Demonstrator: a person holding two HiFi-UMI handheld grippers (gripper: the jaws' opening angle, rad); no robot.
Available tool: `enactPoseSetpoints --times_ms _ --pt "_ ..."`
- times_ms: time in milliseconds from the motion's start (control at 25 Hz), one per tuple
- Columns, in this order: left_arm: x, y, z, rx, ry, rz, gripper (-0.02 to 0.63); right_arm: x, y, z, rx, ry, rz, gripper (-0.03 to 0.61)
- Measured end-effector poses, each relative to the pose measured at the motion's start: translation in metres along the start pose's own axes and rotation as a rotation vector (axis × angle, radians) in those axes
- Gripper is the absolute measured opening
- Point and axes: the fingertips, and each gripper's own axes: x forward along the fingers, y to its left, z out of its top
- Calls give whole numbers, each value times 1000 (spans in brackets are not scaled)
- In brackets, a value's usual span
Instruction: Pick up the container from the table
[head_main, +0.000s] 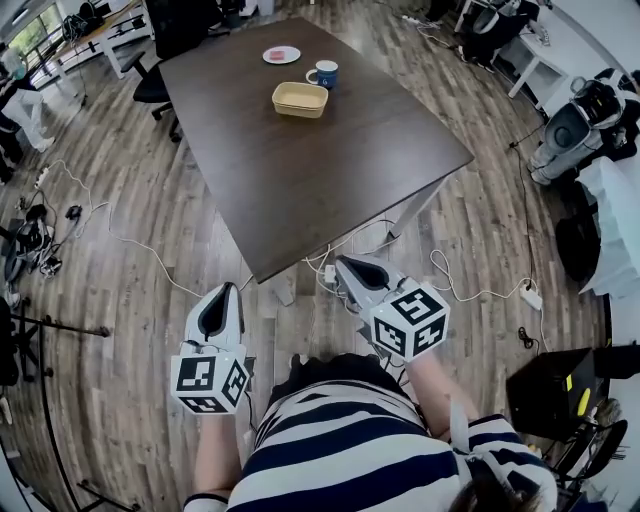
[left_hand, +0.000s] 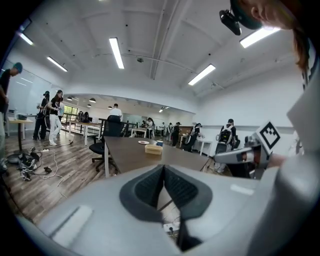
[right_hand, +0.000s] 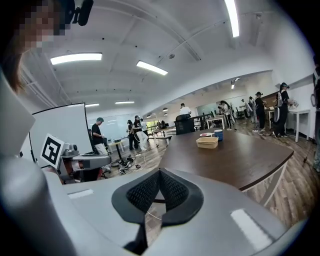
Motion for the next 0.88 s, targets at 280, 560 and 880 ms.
enactPoseSetpoints --times_ms 280,560,880 --pt "-1 21 2 22 4 -26 0 17 7 13 -28 -26 -22 -5" --pt "5 39 2 7 6 -28 0 39 12 21 -75 -3 17 38" --pt "41 58 16 18 3 -23 0 80 -20 47 -97 -15 41 92"
